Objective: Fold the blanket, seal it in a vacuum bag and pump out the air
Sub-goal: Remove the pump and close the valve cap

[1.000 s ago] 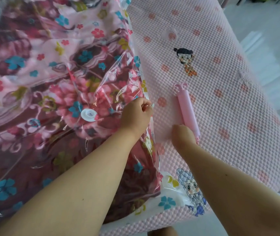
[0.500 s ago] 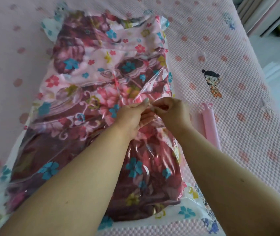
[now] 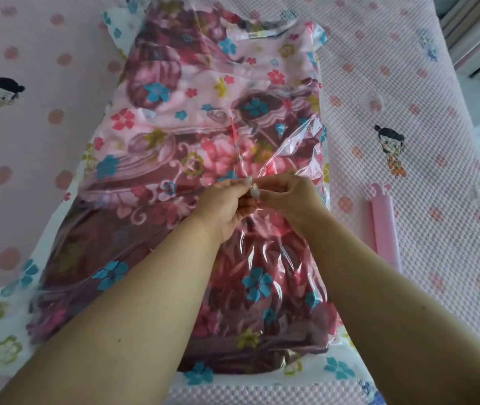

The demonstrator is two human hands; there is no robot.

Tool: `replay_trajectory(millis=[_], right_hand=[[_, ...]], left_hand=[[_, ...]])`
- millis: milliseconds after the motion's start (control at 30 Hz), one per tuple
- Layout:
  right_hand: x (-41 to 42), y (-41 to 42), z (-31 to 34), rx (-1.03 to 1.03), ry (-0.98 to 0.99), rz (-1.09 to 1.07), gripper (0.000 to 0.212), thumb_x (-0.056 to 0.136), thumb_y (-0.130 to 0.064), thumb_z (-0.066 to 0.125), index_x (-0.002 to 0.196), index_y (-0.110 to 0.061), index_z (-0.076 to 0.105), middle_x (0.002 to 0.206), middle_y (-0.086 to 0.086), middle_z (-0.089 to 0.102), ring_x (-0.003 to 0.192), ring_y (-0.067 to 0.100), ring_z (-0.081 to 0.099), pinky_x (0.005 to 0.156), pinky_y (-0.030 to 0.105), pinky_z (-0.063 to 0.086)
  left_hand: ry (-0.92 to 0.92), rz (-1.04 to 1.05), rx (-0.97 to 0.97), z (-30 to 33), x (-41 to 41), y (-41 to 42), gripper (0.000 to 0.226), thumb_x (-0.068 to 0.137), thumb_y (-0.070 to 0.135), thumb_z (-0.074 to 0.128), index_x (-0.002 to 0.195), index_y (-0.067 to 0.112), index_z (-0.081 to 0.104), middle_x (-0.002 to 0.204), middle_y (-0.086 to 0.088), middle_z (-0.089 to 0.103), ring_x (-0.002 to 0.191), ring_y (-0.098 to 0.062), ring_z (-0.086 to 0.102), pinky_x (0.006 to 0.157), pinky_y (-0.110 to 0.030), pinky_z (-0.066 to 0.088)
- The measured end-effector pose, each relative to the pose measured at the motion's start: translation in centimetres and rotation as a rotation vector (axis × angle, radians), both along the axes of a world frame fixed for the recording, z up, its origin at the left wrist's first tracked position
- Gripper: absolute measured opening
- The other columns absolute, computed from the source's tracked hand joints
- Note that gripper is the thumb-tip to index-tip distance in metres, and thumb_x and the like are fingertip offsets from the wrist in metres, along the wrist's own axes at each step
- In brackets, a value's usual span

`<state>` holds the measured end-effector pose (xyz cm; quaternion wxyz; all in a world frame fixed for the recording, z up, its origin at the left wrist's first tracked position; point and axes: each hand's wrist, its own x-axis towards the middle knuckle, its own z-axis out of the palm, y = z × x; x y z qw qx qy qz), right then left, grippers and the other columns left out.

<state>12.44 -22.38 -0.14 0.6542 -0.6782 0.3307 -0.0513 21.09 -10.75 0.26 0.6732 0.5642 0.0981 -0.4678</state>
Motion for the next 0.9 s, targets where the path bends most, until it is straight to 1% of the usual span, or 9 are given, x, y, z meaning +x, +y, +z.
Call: replay_trajectory(millis=[33,100,167,200,400,533,600,733,900], right_hand=[[0.1,-0.4,-0.1,-0.085,0.022,-0.001,0.020,0.070,-0.017,0.086,0.085,-0.027,0.076,0.085,0.000,0.076,0.080,0.017,0.074,0.072,0.028,0.059],[0.2,-1.2,-0.3,-0.304,0.092,0.024,0.026,0.074,-0.013,0.081,0.093,-0.029,0.074,0.084,-0.010,0.074,0.080,0.003,0.071,0.072,0.019,0.057],[0.4,-1.6,-0.5,-0.457,0.173,0.090,0.031,0.075,-0.010,0.077,0.103,-0.023,0.073,0.087,-0.016,0.070,0.079,-0.004,0.067,0.075,0.014,0.055],[0.5,-1.5,-0.5,-0.501,0.200,0.129,0.033,0.075,-0.010,0.076,0.106,-0.021,0.073,0.088,-0.015,0.070,0.079,-0.004,0.066,0.076,0.014,0.053],[1.4,-0.4,-0.6,-0.664,0.186,0.256,0.043,0.076,-0.013,0.078,0.116,-0.024,0.068,0.097,-0.020,0.064,0.071,-0.024,0.054,0.066,-0.004,0.040],[1.9,-0.3,-0.9,-0.655,0.260,0.301,0.042,0.077,-0.010,0.076,0.116,-0.023,0.068,0.095,-0.018,0.065,0.077,-0.007,0.059,0.073,0.004,0.045],[2.0,-0.3,-0.8,-0.624,0.252,0.313,0.040,0.077,-0.007,0.076,0.114,-0.022,0.070,0.089,-0.018,0.064,0.076,-0.008,0.060,0.075,0.006,0.048],[2.3,-0.6,-0.3,-0.646,0.259,0.371,0.038,0.077,-0.003,0.074,0.111,-0.020,0.071,0.095,-0.006,0.069,0.087,0.010,0.065,0.085,0.027,0.054],[2.7,-0.4,-0.4,-0.728,0.299,0.433,0.036,0.079,-0.004,0.072,0.110,-0.021,0.072,0.108,-0.003,0.069,0.091,0.010,0.062,0.087,0.026,0.052]], left_hand=[[-0.059,-0.003,0.034,0.0,0.2,0.2,0.014,0.095,0.014,0.058,0.084,0.007,0.063,0.058,0.000,0.065,0.050,-0.010,0.057,0.045,-0.019,0.048],[-0.377,-0.107,0.249,-0.4,0.7,0.9,0.015,0.094,0.016,0.059,0.082,0.008,0.066,0.063,0.000,0.065,0.054,-0.012,0.059,0.049,-0.021,0.047],[-0.740,-0.259,0.502,-0.7,0.8,1.7,0.012,0.090,0.019,0.062,0.081,0.013,0.068,0.072,0.002,0.068,0.065,-0.013,0.063,0.061,-0.024,0.048],[-0.811,-0.298,0.557,-0.7,0.7,1.9,0.011,0.089,0.018,0.063,0.081,0.012,0.068,0.075,0.001,0.069,0.069,-0.015,0.065,0.065,-0.027,0.051],[-0.808,-0.350,0.592,-1.1,0.5,1.6,0.016,0.089,0.023,0.063,0.081,0.012,0.072,0.071,-0.005,0.069,0.072,-0.023,0.067,0.070,-0.028,0.051],[-0.809,-0.357,0.600,-1.4,0.7,1.6,0.018,0.088,0.025,0.065,0.082,0.012,0.074,0.074,-0.004,0.069,0.071,-0.020,0.063,0.065,-0.023,0.041],[-0.827,-0.363,0.610,-1.6,0.7,1.7,0.020,0.088,0.024,0.065,0.077,0.011,0.074,0.075,-0.005,0.071,0.069,-0.020,0.062,0.060,-0.023,0.038],[-0.860,-0.376,0.604,-2.0,0.6,1.8,0.017,0.087,0.019,0.065,0.079,0.010,0.076,0.076,-0.006,0.072,0.071,-0.022,0.065,0.061,-0.025,0.044],[-0.895,-0.377,0.626,-2.1,0.5,1.8,0.016,0.086,0.011,0.061,0.081,0.010,0.076,0.076,-0.006,0.071,0.067,-0.020,0.062,0.055,-0.022,0.040]])
